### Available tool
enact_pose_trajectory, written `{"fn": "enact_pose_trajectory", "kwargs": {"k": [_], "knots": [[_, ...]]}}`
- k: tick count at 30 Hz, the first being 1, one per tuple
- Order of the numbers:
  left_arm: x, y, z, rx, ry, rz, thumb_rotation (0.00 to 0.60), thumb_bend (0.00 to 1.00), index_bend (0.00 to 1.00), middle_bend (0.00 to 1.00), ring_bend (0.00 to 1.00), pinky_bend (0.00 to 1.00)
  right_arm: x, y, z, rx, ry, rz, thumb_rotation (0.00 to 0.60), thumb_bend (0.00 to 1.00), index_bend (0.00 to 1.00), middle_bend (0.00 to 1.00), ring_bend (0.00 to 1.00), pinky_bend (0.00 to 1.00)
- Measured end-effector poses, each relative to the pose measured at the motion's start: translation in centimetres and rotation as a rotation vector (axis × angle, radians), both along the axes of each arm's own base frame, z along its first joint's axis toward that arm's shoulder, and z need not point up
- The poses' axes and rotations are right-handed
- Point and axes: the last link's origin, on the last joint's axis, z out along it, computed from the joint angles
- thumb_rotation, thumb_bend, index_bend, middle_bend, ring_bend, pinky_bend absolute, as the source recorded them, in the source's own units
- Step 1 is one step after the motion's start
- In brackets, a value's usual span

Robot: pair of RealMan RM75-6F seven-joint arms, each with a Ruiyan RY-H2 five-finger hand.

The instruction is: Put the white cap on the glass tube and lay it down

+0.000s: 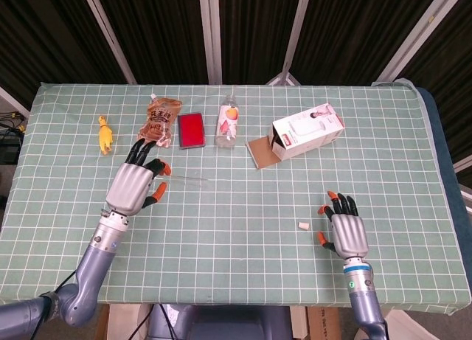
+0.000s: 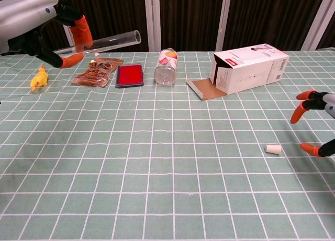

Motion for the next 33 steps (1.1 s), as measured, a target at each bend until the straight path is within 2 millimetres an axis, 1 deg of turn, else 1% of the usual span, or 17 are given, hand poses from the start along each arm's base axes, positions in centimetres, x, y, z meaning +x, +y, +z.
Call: {"fn": "enact_pose_trajectory", "kwargs": {"k": [5, 10, 16, 20, 27, 33], "knots": [[-0.4, 0.2, 0.2, -0.004, -0.003, 0.009, 0.6, 0.76, 0.49, 0.49, 0.09, 0.0, -0.1, -0.3, -1.3, 0.005, 0.006, -0.029, 0.6, 0.36, 0.4, 0.11, 0.0, 0.0], [-0.7, 0.4, 0.3, -0.003, -0.006, 0.013, 0.6, 0.76, 0.49, 0.49, 0.09, 0.0, 0.1, -0.4, -2.1, 0.009, 0.003, -0.034, 0.6, 0.36, 0.4, 0.11, 0.0, 0.0], [-0.9, 0.5, 0.3, -0.001, -0.004, 0.019, 0.6, 0.76, 0.49, 0.49, 0.09, 0.0, 0.6, -0.3, -3.0, 0.02, -0.005, -0.032, 0.6, 0.36, 0.44, 0.13, 0.0, 0.0], [-1.1, 0.6, 0.3, 0.001, -0.005, 0.022, 0.6, 0.76, 0.49, 0.49, 0.09, 0.0, 0.7, -0.4, -3.8, 0.026, -0.005, -0.04, 0.6, 0.36, 0.45, 0.14, 0.0, 0.0], [-1.2, 0.9, 0.2, 0.005, -0.005, 0.03, 0.6, 0.76, 0.49, 0.49, 0.09, 0.0, 0.9, -0.7, -4.5, 0.028, -0.006, -0.045, 0.6, 0.36, 0.45, 0.14, 0.0, 0.0], [-1.3, 1.1, 0.2, 0.006, -0.003, 0.032, 0.6, 0.76, 0.49, 0.49, 0.09, 0.0, 0.8, -0.9, -4.7, 0.028, -0.008, -0.053, 0.6, 0.36, 0.52, 0.17, 0.0, 0.0]]}}
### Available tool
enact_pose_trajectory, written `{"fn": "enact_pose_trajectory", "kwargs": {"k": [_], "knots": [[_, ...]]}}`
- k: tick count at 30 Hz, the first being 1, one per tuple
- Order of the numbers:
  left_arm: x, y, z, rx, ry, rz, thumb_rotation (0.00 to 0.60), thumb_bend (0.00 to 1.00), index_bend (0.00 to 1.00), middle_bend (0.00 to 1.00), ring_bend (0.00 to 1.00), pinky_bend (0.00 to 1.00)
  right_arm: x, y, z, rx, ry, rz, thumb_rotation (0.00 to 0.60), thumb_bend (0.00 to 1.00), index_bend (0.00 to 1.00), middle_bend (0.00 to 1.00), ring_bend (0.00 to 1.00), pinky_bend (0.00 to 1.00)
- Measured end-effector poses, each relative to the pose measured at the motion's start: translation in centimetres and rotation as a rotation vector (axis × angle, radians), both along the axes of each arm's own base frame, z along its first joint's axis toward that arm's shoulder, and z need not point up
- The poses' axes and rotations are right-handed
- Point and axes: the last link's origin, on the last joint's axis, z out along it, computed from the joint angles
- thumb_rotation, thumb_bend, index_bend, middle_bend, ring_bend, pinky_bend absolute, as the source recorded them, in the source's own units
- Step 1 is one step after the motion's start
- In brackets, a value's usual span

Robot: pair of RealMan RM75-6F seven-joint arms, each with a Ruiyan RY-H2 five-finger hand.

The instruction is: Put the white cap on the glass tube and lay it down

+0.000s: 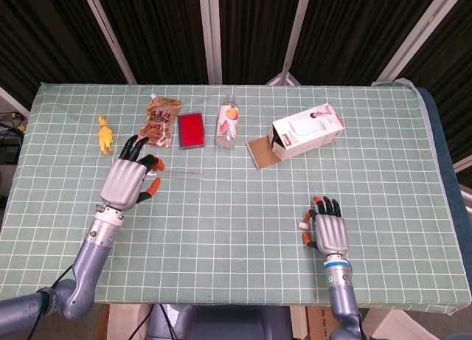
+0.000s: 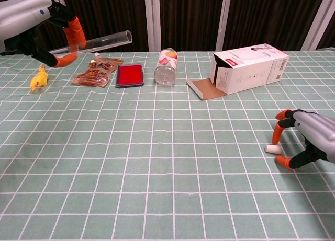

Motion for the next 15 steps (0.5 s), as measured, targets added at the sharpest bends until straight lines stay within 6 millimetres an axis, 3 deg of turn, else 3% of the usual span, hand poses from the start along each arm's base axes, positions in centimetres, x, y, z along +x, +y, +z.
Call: {"fn": "enact_pose_trajectory", "kwargs": {"k": [15], "knots": [[-0.25, 0.09, -0.22, -0.002, -0.001, 0.008, 0.6, 0.76, 0.49, 0.49, 0.09, 0.0, -0.04, -0.2, -0.25, 0.002, -0.002, -0.009, 0.6, 0.36, 0.57, 0.17, 0.0, 0.0]]}}
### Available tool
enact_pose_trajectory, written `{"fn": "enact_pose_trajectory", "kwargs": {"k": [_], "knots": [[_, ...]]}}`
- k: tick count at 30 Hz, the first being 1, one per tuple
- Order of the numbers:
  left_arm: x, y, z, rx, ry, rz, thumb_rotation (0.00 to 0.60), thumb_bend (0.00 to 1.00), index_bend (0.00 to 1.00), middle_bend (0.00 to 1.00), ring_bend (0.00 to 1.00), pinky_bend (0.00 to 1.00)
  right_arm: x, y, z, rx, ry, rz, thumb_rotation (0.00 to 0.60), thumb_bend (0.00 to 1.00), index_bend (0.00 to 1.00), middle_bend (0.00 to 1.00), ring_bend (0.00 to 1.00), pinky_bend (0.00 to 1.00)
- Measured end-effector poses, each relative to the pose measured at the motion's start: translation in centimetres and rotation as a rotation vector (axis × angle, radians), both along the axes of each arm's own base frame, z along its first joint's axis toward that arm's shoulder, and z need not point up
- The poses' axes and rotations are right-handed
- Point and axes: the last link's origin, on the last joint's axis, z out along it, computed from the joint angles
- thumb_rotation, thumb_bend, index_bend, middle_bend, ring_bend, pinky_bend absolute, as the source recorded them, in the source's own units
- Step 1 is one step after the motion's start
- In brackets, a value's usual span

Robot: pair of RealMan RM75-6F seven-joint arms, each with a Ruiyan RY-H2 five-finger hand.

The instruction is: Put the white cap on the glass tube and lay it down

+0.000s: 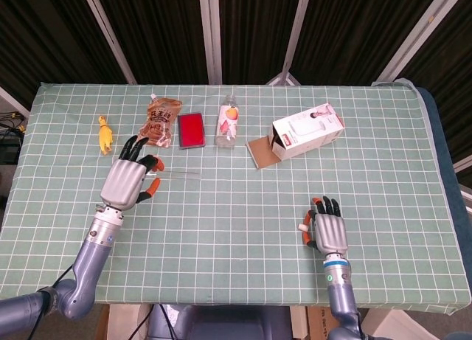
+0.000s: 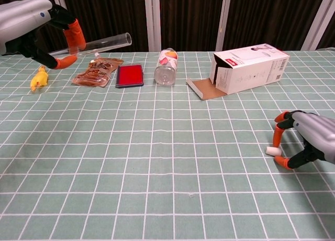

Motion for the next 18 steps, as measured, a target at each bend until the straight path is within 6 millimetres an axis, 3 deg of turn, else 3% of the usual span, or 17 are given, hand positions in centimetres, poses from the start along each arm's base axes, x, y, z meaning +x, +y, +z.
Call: {"fn": "enact_pose_trajectory", "kwargs": {"k": [9, 18], "knots": [[0.3, 0.0, -0.3, -0.007, -0.019, 0.001, 0.6, 0.76, 0.49, 0.49, 0.09, 0.0, 0.7, -0.4, 0.5, -0.015, -0.021, 0.027, 0.6, 0.39, 0.61, 0.18, 0.01, 0.0], [0.8, 0.1, -2.1, -0.056, -0.103, 0.026, 0.6, 0.76, 0.49, 0.49, 0.09, 0.0, 1.9, -1.9, 3.2, -0.073, -0.029, 0.113, 0.6, 0.4, 0.61, 0.19, 0.01, 0.0]]}}
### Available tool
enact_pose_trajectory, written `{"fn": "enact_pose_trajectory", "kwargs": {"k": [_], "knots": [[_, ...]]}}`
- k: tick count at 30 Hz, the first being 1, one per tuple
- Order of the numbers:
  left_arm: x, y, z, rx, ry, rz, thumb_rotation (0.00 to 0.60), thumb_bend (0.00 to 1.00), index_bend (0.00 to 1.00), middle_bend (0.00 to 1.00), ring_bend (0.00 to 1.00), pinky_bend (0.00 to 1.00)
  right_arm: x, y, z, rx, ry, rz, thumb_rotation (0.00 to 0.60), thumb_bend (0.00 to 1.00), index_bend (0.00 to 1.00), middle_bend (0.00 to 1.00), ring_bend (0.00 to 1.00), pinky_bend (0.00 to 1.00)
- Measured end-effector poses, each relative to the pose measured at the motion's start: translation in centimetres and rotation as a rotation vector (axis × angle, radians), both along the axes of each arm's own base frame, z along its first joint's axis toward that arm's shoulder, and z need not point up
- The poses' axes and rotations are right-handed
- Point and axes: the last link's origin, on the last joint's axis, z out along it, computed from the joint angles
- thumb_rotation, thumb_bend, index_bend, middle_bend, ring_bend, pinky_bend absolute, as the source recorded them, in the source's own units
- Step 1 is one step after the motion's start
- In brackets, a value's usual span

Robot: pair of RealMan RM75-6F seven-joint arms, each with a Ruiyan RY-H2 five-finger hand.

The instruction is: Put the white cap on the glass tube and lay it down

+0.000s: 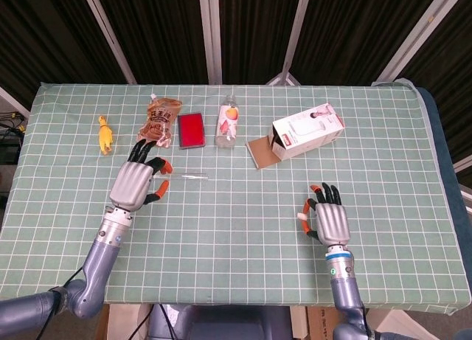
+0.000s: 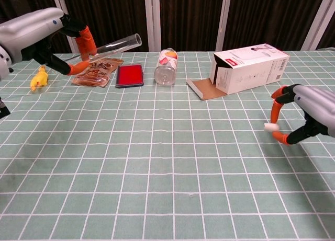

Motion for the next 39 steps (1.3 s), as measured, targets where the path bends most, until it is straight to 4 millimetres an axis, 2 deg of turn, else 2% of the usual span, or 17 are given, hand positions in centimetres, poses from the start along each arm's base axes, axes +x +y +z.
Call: {"fn": "enact_pose_trajectory", "kwargs": {"k": [10, 20, 26, 39], "knots": [[0.7, 0.6, -3.3, -0.065, -0.059, 0.048, 0.6, 0.76, 0.49, 0.49, 0.09, 0.0, 1.7, -3.1, 3.9, -0.081, 0.047, 0.112, 0.6, 0.4, 0.61, 0.2, 0.01, 0.0], [2.2, 0.5, -5.7, -0.088, -0.064, 0.076, 0.6, 0.76, 0.49, 0.49, 0.09, 0.0, 6.1, -5.9, 6.3, -0.151, 0.218, 0.41, 0.6, 0.4, 0.61, 0.21, 0.01, 0.0], [3.0, 0.0, -6.6, -0.073, -0.098, 0.107, 0.6, 0.76, 0.49, 0.49, 0.1, 0.0, 8.5, -6.8, 5.9, -0.184, 0.326, 0.564, 0.6, 0.4, 0.61, 0.21, 0.01, 0.0], [3.8, -0.5, -8.1, -0.03, -0.101, 0.199, 0.6, 0.76, 0.49, 0.5, 0.12, 0.01, 9.7, -6.7, 3.0, -0.18, 0.367, 0.622, 0.6, 0.4, 0.61, 0.21, 0.02, 0.0]]}}
